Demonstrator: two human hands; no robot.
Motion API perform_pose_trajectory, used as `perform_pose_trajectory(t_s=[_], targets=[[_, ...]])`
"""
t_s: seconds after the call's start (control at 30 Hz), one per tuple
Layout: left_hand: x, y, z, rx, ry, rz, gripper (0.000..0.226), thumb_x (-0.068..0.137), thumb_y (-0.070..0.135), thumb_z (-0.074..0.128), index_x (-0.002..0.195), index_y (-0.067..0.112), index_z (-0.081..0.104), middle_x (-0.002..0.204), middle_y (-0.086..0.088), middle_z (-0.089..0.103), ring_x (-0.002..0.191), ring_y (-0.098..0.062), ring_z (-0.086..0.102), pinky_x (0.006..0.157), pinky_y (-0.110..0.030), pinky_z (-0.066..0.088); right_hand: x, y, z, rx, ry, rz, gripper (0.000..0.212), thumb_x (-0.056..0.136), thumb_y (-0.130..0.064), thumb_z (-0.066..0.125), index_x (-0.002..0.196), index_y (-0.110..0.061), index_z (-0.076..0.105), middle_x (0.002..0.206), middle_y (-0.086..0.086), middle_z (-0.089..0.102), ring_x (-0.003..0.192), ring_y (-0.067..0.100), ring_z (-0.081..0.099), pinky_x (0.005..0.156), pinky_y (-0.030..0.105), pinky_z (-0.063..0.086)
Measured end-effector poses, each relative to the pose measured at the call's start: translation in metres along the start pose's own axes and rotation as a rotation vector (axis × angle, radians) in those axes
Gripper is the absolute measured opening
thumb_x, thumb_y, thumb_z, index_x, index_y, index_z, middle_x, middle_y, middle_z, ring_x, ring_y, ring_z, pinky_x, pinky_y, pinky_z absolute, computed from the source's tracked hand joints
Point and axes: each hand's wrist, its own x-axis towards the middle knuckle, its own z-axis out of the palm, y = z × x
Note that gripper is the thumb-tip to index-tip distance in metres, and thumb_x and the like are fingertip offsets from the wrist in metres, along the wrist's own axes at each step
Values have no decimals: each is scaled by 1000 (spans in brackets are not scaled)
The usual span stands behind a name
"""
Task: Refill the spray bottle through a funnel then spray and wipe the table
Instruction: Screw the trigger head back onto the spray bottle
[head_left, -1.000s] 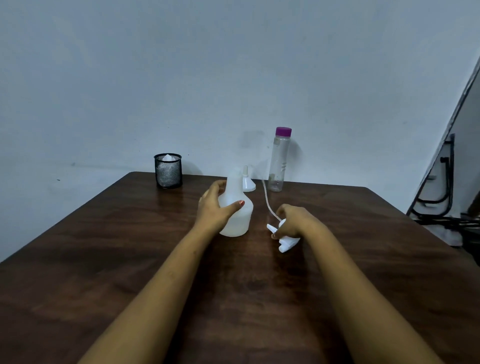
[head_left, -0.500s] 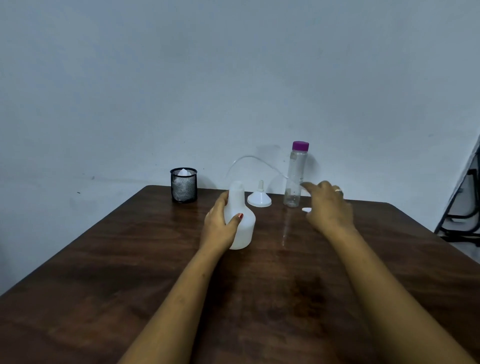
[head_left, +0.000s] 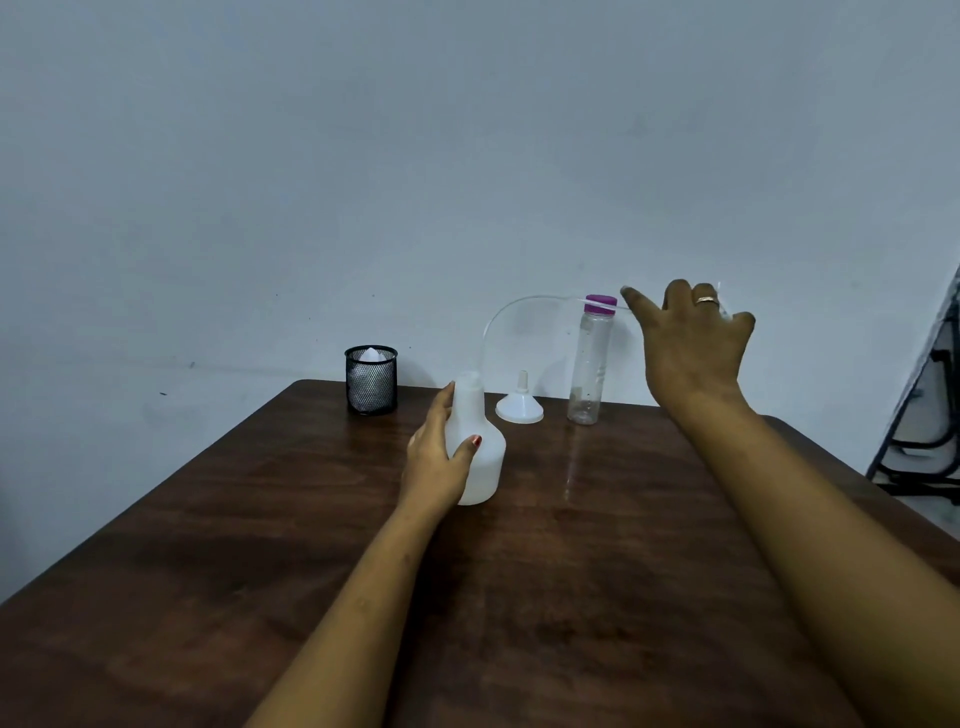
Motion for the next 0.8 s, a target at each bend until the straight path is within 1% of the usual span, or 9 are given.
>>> perform_pose_trajectory(t_s=[0.13,0.3,0.4,0.5,0.53,0.63,0.73,0.77,0.8], targets=[[0,-1,-1,-8,-9,11,67,87,17,60,143,35,30,144,6,44,130,-19,41,108,-40,36,2,-9,-5,24,4,0,105,64,-8,79,146,-36,20,126,7,43,127,27,38,78,39,44],[1,-3,-1,-7,-8,18,67,87,16,61,143,35,30,144,7,44,130,-18,41,109,-39,36,-2,-14,-5,27,77,-71,94,67,-7,76,144,-34,27,125,8,44,121,28,44,80,41,43],[2,-4,-1,-7,-6,22,66,87,17,61,143,35,30,144,7,44,130,-19,41,108,-39,35,-3,-13,5,-1,154,-78,92,57,-6,81,135,-35,42,115,6,50,111,28,51,78,42,45],[2,-3,-1,-15,-7,15,66,88,16,60,143,35,30,145,6,43,131,-20,40,109,-40,35,-1,-12,13,-21,256,-100,87,40,-4,88,119,-32,60,104,6,58,99,28,58,77,44,47],[1,-3,0,-17,-6,13,66,88,17,60,143,35,30,145,6,43,131,-20,40,109,-40,35,0,-12,15,-21,296,-128,85,38,-4,89,114,-30,63,103,6,59,98,28,60,77,45,48],[1,-4,0,-22,-4,11,66,88,17,60,144,35,29,146,6,42,132,-20,38,110,-41,34,-1,-20,16,-57,446,-270,68,44,-7,85,105,-30,67,101,3,62,96,26,62,81,45,48],[0,-3,0,-17,-9,0,66,89,19,59,144,36,28,147,5,40,132,-21,37,110,-44,34,2,-34,19,-68,460,-450,74,38,-13,85,108,-29,65,106,-1,63,100,23,61,85,44,48],[0,-3,0,-12,-12,-7,66,90,20,58,145,37,27,147,5,40,132,-22,37,110,-44,34,1,-38,19,-75,474,-499,70,42,-9,80,108,-28,65,107,-1,63,101,21,61,85,44,48],[0,-2,0,-7,-14,-11,66,90,21,58,145,37,26,147,4,39,132,-23,36,109,-45,34,0,-43,18,-69,486,-550,61,52,-4,69,108,-27,65,108,-2,64,102,20,61,85,43,49]])
